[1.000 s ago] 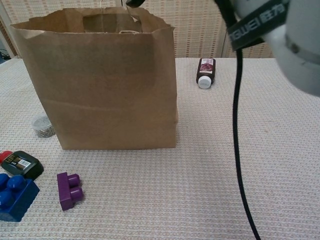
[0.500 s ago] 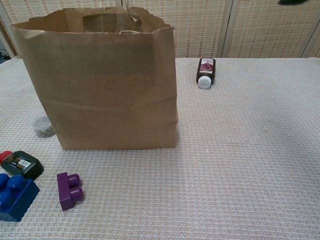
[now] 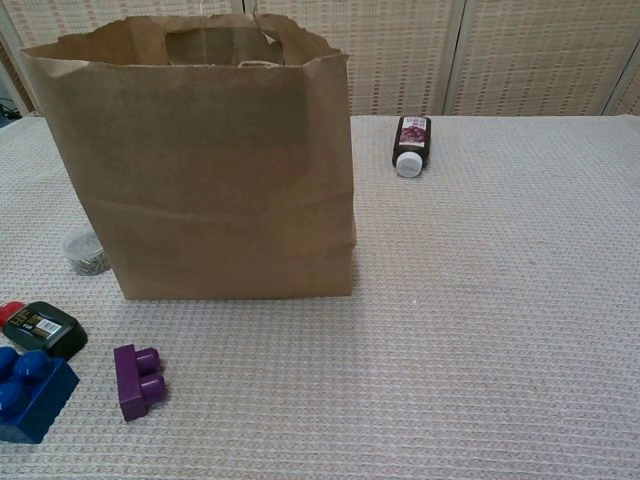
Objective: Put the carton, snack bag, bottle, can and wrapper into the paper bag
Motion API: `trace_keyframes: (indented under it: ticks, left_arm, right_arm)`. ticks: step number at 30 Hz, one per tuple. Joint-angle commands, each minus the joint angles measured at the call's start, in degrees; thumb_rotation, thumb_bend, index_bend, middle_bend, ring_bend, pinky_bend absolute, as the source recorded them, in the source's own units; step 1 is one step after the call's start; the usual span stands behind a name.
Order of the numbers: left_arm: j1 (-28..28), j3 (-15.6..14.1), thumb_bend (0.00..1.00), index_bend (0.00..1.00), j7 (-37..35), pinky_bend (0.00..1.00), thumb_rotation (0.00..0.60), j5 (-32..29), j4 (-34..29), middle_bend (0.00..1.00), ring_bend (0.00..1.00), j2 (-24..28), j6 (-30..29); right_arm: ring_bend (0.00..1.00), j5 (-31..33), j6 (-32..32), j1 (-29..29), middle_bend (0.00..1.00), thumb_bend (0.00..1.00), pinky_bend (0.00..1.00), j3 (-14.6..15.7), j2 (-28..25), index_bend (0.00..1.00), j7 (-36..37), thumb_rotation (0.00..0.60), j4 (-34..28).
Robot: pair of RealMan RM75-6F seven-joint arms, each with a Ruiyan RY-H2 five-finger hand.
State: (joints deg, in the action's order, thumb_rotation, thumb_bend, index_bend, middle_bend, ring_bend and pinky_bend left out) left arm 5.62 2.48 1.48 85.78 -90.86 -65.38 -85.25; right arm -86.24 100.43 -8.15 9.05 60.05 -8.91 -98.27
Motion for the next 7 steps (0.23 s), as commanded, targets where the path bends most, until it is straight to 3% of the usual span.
trace_keyframes:
  ticks: [1,7]
  left_arm:
    - [0.02,0.01,0.37,0.00,-0.03,0.00,0.600,0.01,0.03,0.00,0.00,-0.01,0.03]
    - [0.00,-0.02,0.37,0.00,-0.19,0.00,0.600,0.04,0.06,0.00,0.00,0.05,0.03]
  right_arm:
    - [0.00,-1.67,2.10,4.37,0.04,0.11,0.07,-0.46,4.33,0.00,4.08,0.600,9.97]
    - [0.00,-0.23,-0.34,4.74,0.04,0.11,0.06,-1.80,4.30,0.00,5.28,0.600,9.38]
